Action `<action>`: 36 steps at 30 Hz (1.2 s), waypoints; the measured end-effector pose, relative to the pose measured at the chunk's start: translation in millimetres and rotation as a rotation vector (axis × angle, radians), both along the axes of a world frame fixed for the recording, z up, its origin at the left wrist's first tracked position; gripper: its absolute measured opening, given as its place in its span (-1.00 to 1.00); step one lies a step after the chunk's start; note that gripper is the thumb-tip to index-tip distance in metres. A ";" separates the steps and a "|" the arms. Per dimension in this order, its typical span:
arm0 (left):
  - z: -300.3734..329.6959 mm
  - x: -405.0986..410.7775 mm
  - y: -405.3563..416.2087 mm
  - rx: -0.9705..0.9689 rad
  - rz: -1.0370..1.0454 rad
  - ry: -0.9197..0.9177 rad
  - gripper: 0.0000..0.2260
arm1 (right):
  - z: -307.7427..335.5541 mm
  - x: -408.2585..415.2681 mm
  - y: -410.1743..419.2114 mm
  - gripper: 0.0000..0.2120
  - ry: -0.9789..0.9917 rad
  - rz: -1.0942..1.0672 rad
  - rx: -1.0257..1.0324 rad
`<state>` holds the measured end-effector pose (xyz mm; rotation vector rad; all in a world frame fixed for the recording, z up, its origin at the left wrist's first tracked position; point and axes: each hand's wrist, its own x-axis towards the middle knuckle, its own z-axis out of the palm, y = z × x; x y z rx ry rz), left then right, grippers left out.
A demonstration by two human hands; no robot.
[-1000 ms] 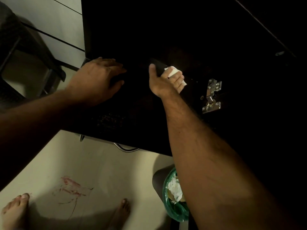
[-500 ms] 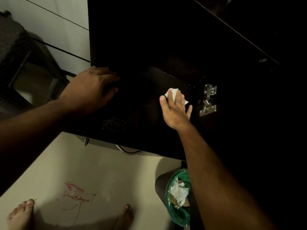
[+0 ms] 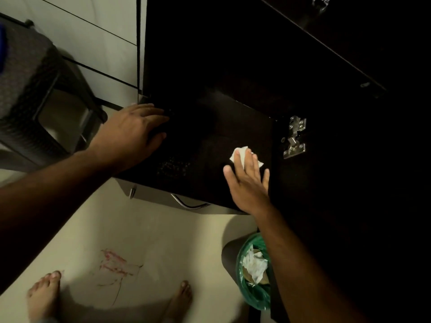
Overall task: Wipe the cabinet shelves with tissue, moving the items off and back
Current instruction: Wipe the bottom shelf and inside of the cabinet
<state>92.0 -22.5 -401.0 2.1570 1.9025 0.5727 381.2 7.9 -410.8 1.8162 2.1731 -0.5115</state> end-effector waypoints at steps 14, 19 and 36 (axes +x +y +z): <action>3.4 -2.7 -34.4 -0.085 0.033 0.009 -0.57 | -4.5 -39.3 -47.6 -0.37 0.070 0.188 0.047; 0.9 -22.1 -53.6 -0.114 0.061 0.044 -0.49 | -6.3 -5.1 -49.2 -0.39 -0.054 0.161 0.022; -10.7 -29.6 -84.2 -0.194 0.070 0.039 -0.37 | -2.4 2.9 -102.6 -0.36 -0.069 0.235 0.061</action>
